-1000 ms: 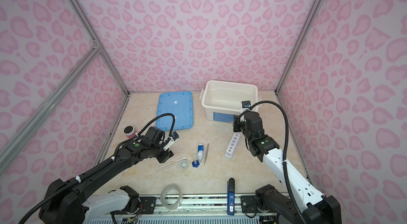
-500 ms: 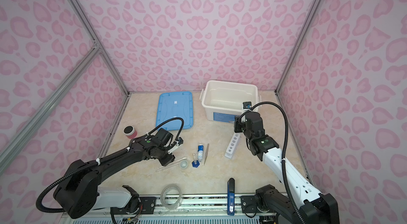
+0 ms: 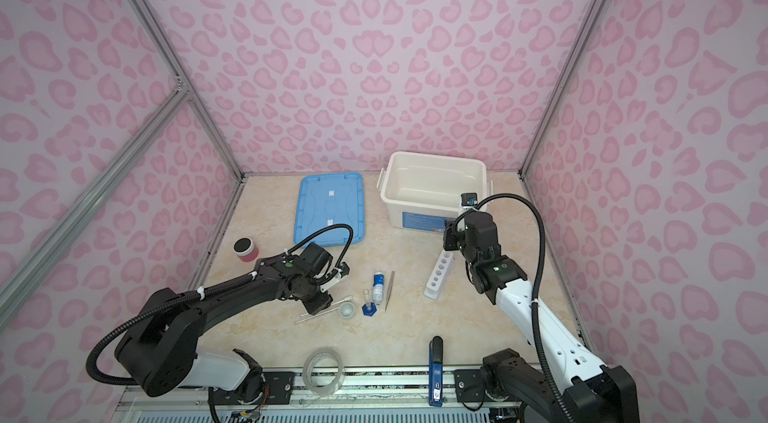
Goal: Organize the chemistry lab equipment
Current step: 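Move left gripper down over the white-capped glass tube on the table, then close left gripper around the white-capped glass tube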
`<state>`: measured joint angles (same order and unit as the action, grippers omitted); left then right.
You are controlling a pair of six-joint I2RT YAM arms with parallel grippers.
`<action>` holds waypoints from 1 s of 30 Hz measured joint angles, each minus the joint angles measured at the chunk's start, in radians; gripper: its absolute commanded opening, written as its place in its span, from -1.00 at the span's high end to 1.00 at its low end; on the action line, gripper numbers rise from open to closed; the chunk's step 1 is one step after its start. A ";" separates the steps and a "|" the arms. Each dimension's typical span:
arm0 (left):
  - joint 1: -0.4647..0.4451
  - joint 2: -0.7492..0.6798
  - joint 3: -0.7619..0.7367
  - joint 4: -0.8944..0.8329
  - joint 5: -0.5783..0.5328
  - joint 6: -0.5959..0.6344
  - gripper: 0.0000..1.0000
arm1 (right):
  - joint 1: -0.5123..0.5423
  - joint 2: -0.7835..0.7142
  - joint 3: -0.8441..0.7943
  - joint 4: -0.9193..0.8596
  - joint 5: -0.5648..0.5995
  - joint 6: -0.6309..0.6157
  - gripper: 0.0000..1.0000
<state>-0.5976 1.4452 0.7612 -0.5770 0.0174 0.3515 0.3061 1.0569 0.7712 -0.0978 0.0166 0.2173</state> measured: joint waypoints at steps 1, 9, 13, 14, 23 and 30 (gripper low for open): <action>0.000 0.005 0.002 0.001 -0.003 0.000 -0.08 | 0.000 0.000 -0.001 0.002 -0.002 0.000 0.23; -0.006 0.053 0.023 0.000 -0.016 0.000 -0.03 | -0.007 0.000 -0.010 0.002 -0.002 0.001 0.23; -0.007 0.063 0.026 0.001 -0.016 0.000 -0.02 | -0.007 -0.001 -0.014 0.002 -0.002 0.008 0.23; -0.008 0.064 0.026 0.002 -0.016 -0.001 -0.01 | -0.007 -0.001 -0.014 0.002 -0.002 0.008 0.23; -0.010 0.095 0.043 -0.002 -0.013 -0.004 0.15 | -0.010 -0.001 -0.018 0.003 -0.002 0.008 0.23; -0.012 0.121 0.060 -0.005 0.004 -0.004 0.33 | -0.016 -0.003 -0.024 0.002 -0.002 0.008 0.24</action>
<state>-0.6098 1.5665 0.8211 -0.5823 0.0216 0.3477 0.2897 1.0534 0.7471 -0.0956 0.0151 0.2253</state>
